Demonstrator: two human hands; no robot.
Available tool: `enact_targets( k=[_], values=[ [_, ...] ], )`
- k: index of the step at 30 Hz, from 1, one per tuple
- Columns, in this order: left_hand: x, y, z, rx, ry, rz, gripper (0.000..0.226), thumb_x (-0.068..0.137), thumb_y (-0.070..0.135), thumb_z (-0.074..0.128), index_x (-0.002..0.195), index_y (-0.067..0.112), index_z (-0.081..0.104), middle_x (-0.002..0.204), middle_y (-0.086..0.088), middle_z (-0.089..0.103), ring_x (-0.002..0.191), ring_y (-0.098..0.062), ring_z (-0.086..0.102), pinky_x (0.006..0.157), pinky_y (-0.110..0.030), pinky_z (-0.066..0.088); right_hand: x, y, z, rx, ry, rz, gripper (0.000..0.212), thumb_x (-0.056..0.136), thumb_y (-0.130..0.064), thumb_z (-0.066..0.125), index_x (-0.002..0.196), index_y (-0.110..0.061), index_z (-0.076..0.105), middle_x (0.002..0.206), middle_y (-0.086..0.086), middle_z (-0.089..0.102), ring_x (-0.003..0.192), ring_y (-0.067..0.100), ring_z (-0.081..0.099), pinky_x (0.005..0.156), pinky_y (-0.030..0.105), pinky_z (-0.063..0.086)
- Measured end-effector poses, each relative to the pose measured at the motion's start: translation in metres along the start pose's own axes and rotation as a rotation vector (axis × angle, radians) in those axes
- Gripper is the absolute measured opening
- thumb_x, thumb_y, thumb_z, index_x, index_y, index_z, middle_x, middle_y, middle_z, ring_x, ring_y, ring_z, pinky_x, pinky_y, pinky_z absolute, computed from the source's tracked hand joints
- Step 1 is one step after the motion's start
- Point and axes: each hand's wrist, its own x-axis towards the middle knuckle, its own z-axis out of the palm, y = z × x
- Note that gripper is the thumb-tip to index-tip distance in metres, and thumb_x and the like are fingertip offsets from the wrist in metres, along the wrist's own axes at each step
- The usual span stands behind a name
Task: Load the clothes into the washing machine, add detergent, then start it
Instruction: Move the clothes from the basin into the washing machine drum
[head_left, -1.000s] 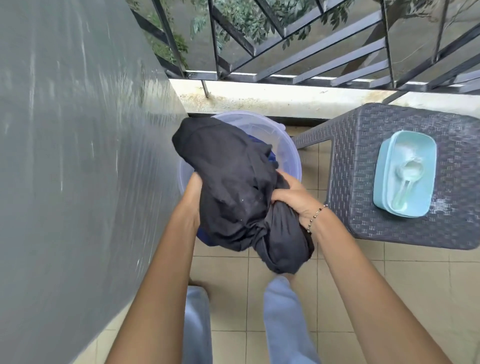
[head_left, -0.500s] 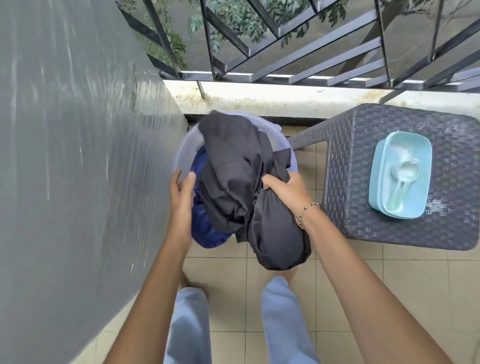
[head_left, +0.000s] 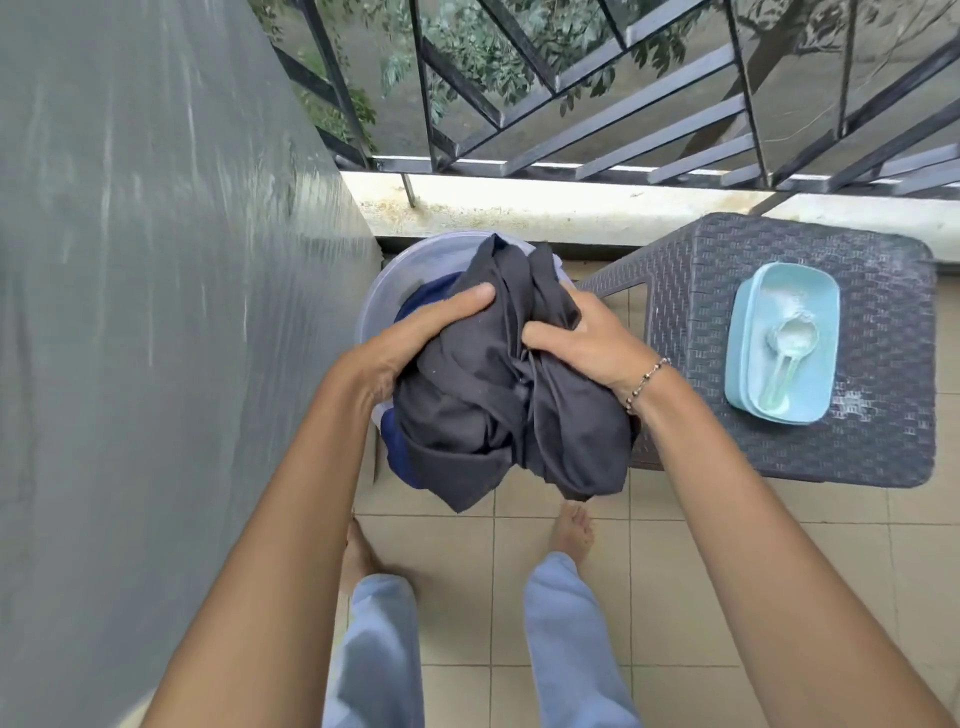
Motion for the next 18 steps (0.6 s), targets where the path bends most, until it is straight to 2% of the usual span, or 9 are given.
enact_targets(
  k=[2,3,7,10,12,14,15,16,18],
  values=[
    [-0.008,0.009,0.005,-0.004,0.083,0.024,0.044,0.07,0.058,0.074,0.099,0.025,0.077,0.098,-0.004,0.077,0.085,-0.02,0.074,0.059,-0.024,0.058,-0.005,-0.007,-0.006,-0.193,0.146,-0.08,0.042,0.081,-0.018,0.07,0.118,-0.027,0.053,0.122,-0.003,0.048,0.114,0.009,0.05,0.1,0.025,0.041],
    [-0.014,0.012,0.01,-0.032,0.134,0.029,0.046,0.073,0.054,0.074,0.105,0.021,0.075,0.098,-0.006,0.076,0.083,-0.021,0.074,0.058,-0.024,0.057,-0.012,-0.011,-0.008,-0.249,0.224,-0.105,0.045,0.079,-0.025,0.072,0.119,-0.03,0.052,0.126,-0.003,0.045,0.117,0.01,0.046,0.101,0.026,0.039],
    [-0.054,0.008,0.034,-0.206,0.226,0.052,0.044,0.076,0.05,0.073,0.11,0.022,0.072,0.101,-0.004,0.076,0.083,-0.02,0.074,0.056,-0.025,0.058,-0.061,-0.034,-0.007,-0.129,0.408,0.003,0.059,0.075,-0.06,0.064,0.128,-0.037,0.049,0.134,-0.009,0.044,0.121,0.007,0.045,0.104,0.032,0.039],
    [-0.099,0.016,0.053,-0.429,0.226,0.103,0.035,0.07,0.048,0.077,0.095,0.023,0.079,0.093,-0.006,0.077,0.078,-0.024,0.074,0.057,-0.029,0.058,-0.107,-0.059,-0.006,0.104,0.219,0.115,0.081,0.063,-0.072,0.063,0.136,-0.048,0.036,0.143,-0.013,0.038,0.127,0.008,0.043,0.104,0.032,0.04],
    [-0.125,0.034,0.062,-0.503,0.229,0.146,0.05,0.062,0.045,0.08,0.103,0.016,0.076,0.101,-0.011,0.075,0.087,-0.028,0.072,0.072,-0.036,0.057,-0.131,-0.081,-0.005,0.302,0.073,0.158,0.083,0.063,-0.063,0.067,0.137,-0.051,0.032,0.139,-0.012,0.045,0.118,0.007,0.053,0.094,0.03,0.048],
    [-0.158,0.06,0.071,-0.559,0.238,0.237,0.04,0.07,0.034,0.075,0.102,0.01,0.075,0.105,-0.014,0.073,0.09,-0.028,0.068,0.085,-0.038,0.054,-0.153,-0.104,0.003,0.483,-0.018,0.147,0.077,0.069,-0.048,0.067,0.139,-0.039,0.037,0.132,-0.008,0.056,0.109,0.009,0.064,0.081,0.027,0.056],
    [-0.174,0.074,0.074,-0.593,0.246,0.287,0.024,0.08,0.028,0.069,0.093,0.009,0.077,0.097,-0.012,0.074,0.084,-0.025,0.069,0.082,-0.033,0.055,-0.162,-0.114,0.008,0.568,-0.046,0.146,0.076,0.069,-0.043,0.07,0.138,-0.028,0.043,0.126,-0.003,0.062,0.105,0.012,0.066,0.077,0.026,0.057],
    [-0.189,0.088,0.077,-0.607,0.253,0.347,0.025,0.089,0.02,0.059,0.077,0.012,0.079,0.083,-0.007,0.075,0.074,-0.019,0.071,0.072,-0.025,0.056,-0.171,-0.126,0.015,0.644,-0.085,0.144,0.075,0.065,-0.041,0.077,0.132,-0.018,0.053,0.118,0.003,0.068,0.1,0.015,0.069,0.074,0.027,0.058],
    [-0.218,0.108,0.076,-0.561,0.264,0.476,0.055,0.098,0.005,0.041,0.059,0.019,0.077,0.061,0.005,0.073,0.057,-0.006,0.069,0.053,-0.016,0.052,-0.185,-0.152,0.03,0.74,-0.187,0.102,0.06,0.051,-0.039,0.088,0.102,-0.011,0.074,0.098,0.007,0.075,0.087,0.016,0.072,0.068,0.027,0.059]
  ],
)
